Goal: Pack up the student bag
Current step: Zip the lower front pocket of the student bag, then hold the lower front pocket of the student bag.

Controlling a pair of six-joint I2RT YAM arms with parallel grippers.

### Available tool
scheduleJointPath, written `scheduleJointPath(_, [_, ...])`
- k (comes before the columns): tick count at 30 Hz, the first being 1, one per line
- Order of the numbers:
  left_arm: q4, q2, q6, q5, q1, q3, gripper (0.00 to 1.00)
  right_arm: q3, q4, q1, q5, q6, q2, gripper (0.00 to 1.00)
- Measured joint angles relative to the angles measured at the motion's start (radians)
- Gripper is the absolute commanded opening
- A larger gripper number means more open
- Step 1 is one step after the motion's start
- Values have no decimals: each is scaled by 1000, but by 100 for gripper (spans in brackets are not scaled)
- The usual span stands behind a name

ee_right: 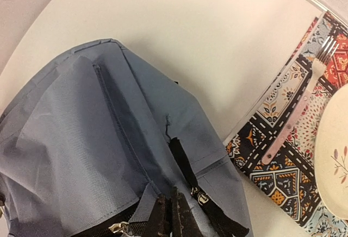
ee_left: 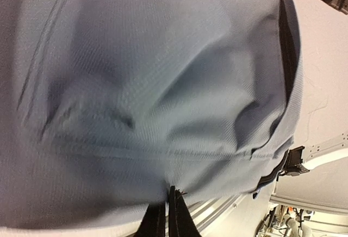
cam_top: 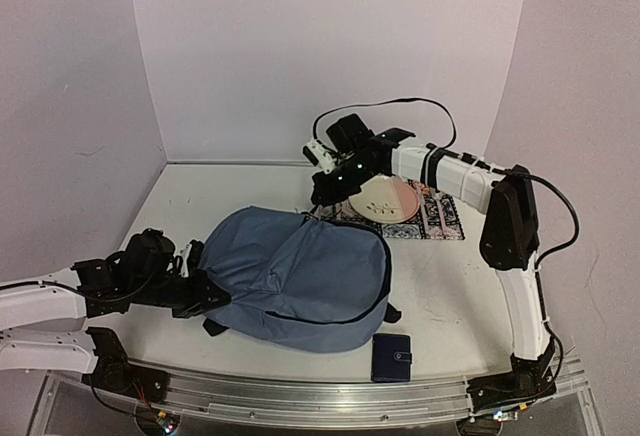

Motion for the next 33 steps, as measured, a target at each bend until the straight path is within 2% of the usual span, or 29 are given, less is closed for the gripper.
scheduleJointPath(3, [-73,-15,34,-22,-3,19,35,-6,41,8,-22,-4,-1,0])
scheduleJointPath(6, [-130,2,86,-61,-6,98,48,-35,71,24,-38,-4,-15,0])
scheduleJointPath(11, [-160,85,178,-113,-10,279,55,-108,109,66,-54,1,-60,0])
scheduleJointPath(17, [-92,307,301,-136,-8,493,58,-169,146,100,-69,18,-112,0])
scheduleJointPath(21, [-48,460,371,-114,-8,592,59,-177,163,97,-66,28,-123,0])
scheduleJointPath(28, [-2,632,454,-69,-8,648,56,-177,172,90,-52,60,-123,0])
scheduleJointPath(30, [11,675,470,-58,-8,666,50,-177,173,90,-48,70,-123,0])
scheduleJointPath(33, [34,734,486,-36,-8,688,32,-177,174,90,-41,77,-123,0])
